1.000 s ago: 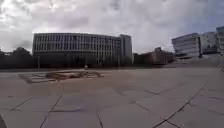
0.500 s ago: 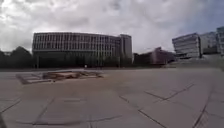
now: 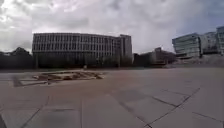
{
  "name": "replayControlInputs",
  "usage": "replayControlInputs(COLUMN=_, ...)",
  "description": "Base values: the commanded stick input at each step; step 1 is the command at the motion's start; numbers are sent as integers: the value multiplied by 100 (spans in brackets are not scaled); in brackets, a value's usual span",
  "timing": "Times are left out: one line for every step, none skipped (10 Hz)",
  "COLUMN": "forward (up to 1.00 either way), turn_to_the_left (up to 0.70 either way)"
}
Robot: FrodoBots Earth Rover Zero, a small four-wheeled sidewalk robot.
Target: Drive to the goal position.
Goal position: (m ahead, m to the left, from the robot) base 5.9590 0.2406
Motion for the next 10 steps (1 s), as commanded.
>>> replayControlInputs(forward=70, turn_to_the_left=0)
replayControlInputs(forward=70, turn_to_the_left=0)
replayControlInputs(forward=70, turn_to_the_left=0)
replayControlInputs(forward=70, turn_to_the_left=0)
replayControlInputs(forward=70, turn_to_the_left=0)
replayControlInputs(forward=70, turn_to_the_left=0)
replayControlInputs(forward=70, turn_to_the_left=0)
replayControlInputs(forward=70, turn_to_the_left=0)
replayControlInputs(forward=70, turn_to_the_left=0)
replayControlInputs(forward=70, turn_to_the_left=0)
